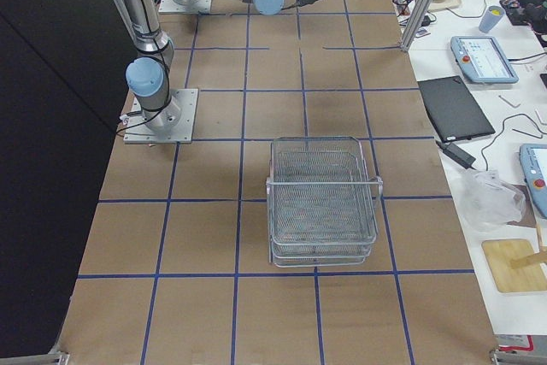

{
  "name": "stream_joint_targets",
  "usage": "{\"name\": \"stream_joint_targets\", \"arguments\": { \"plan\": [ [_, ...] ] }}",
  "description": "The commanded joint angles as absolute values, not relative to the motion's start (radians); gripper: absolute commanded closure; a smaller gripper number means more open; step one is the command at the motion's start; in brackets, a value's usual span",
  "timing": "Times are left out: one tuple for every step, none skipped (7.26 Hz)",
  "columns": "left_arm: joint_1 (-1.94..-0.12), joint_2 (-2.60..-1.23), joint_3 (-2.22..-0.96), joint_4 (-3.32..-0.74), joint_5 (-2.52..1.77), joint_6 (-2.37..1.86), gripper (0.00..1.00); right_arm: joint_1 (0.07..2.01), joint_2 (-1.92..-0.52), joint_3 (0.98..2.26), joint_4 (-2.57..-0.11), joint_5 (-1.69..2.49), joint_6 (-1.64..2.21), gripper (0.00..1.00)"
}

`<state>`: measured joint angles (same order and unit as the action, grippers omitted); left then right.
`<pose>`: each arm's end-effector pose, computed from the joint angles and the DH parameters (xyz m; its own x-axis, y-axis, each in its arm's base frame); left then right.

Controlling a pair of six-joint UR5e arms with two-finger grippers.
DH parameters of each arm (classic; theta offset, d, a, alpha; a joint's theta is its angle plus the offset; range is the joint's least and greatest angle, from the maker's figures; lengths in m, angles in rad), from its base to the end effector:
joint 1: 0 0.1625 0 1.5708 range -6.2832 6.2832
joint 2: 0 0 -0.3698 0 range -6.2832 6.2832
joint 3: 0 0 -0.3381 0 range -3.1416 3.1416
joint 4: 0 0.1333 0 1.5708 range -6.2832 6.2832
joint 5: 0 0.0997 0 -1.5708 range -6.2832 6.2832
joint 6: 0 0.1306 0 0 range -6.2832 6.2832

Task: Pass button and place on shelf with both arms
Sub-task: 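Open the left gripper and withdraw it while right gripper carries button away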

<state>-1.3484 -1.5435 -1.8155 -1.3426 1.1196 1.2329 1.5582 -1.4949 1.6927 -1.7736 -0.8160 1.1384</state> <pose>-0.0927 -0.4526 0.3428 -0.4994 0.8559 0.1344 0.7560 0.5063 -0.4149 0.2170 -0.4625 0.3702 -0.2938 0.9103 -0.2916 0.6666 0.4138 0.6200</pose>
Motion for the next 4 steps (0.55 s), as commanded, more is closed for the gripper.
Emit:
{"name": "stream_joint_targets", "arguments": {
  "plan": [
    [-1.339,-1.613,-1.719,-1.385,1.233,1.090,0.00,1.464,-1.523,1.661,-1.676,-1.100,0.761,0.93],
    [-1.341,-1.658,-1.647,-1.413,1.241,1.062,0.00,1.368,-1.534,1.635,-1.582,-1.250,0.471,0.93],
    [-1.363,-1.710,-1.559,-1.469,1.265,0.976,0.00,1.268,-1.534,1.599,-1.539,-1.372,0.245,0.93],
    [-1.421,-1.736,-1.498,-1.518,1.310,0.869,0.00,1.181,-1.534,1.559,-1.525,-1.488,0.015,0.93]
  ]
}}
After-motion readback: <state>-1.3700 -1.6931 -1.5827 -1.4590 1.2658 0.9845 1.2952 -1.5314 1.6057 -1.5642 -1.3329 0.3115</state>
